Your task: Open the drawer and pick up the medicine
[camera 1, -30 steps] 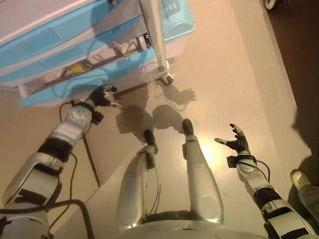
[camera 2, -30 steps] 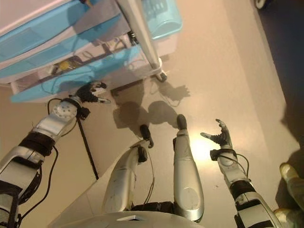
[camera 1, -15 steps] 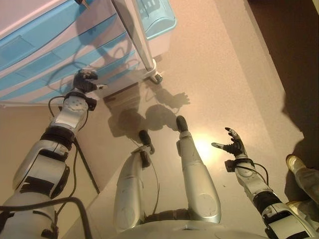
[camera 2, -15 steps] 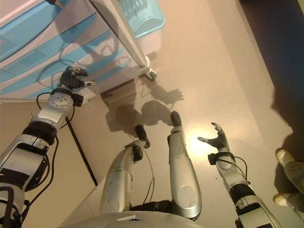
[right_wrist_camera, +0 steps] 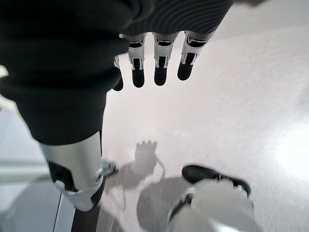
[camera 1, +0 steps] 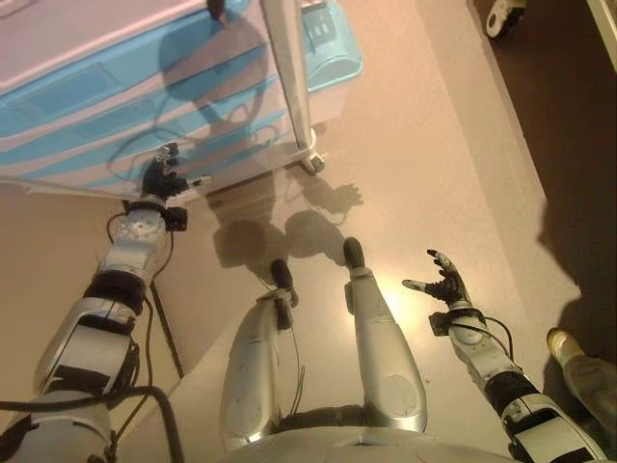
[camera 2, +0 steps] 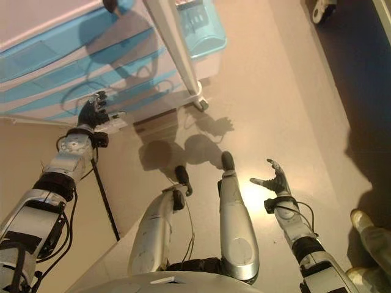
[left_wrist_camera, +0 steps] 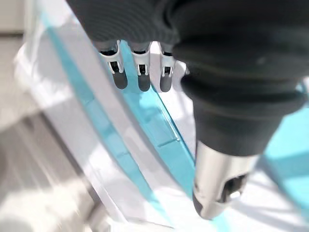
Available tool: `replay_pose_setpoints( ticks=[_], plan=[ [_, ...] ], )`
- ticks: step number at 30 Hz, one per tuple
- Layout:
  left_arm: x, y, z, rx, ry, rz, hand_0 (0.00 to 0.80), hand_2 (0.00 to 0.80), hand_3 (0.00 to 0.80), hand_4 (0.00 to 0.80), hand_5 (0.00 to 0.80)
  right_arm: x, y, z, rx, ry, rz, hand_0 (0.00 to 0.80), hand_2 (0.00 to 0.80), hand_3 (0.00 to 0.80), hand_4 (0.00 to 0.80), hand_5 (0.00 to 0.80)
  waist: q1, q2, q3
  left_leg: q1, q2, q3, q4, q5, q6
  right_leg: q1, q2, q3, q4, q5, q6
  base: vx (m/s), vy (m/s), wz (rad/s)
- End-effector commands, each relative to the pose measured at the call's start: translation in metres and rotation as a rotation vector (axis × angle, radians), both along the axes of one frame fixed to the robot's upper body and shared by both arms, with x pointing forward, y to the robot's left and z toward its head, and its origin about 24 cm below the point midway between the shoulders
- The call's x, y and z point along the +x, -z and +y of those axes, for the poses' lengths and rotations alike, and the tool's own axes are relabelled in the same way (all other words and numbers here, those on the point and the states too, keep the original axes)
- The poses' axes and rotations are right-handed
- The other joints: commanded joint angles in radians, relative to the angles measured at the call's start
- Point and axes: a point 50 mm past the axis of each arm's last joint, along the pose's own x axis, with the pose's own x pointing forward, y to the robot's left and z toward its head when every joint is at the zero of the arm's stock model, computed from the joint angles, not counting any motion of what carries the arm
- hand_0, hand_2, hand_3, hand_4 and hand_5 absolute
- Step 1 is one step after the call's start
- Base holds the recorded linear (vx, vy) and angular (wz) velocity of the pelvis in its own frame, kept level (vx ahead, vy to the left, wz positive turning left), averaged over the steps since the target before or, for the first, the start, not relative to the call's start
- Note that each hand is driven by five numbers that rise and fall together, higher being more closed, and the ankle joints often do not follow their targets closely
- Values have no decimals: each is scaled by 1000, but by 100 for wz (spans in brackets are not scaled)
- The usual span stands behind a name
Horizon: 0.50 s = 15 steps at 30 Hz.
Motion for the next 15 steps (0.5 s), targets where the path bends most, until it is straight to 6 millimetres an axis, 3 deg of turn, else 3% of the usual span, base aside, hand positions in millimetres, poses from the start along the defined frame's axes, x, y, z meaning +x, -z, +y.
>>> replay_pose_setpoints(
  ticks=[1,6,11,15],
  plan=[
    [-18,20,1,-138,32,-43,0,0,0,0,0,-23,18,11,93,-58,69,0,0,0,0,0,28,-28,-108,45,-86,-22,18,-112,44,70,10,-60,-130,47,-2,43,-118,21],
    [-59,95,-17,-215,38,131,0,0,0,0,0,-51,46,13,165,-77,247,0,0,0,0,0,76,-45,-215,155,-95,-75,-122,-55,18,217,7,-106,-238,43,-6,83,-155,22],
    [-100,145,-22,-211,-3,309,0,0,0,0,0,-77,65,6,201,-35,391,0,0,0,0,0,104,-39,-312,262,-74,-103,-222,-26,-7,352,14,-157,-315,27,-23,148,-111,30],
    [-128,171,-33,-201,1,404,0,0,0,0,0,-95,76,5,200,-4,465,0,0,0,0,0,121,-28,-362,317,-61,-128,-286,-1,-19,412,25,-187,-356,23,-32,77,-55,31]
  ],
)
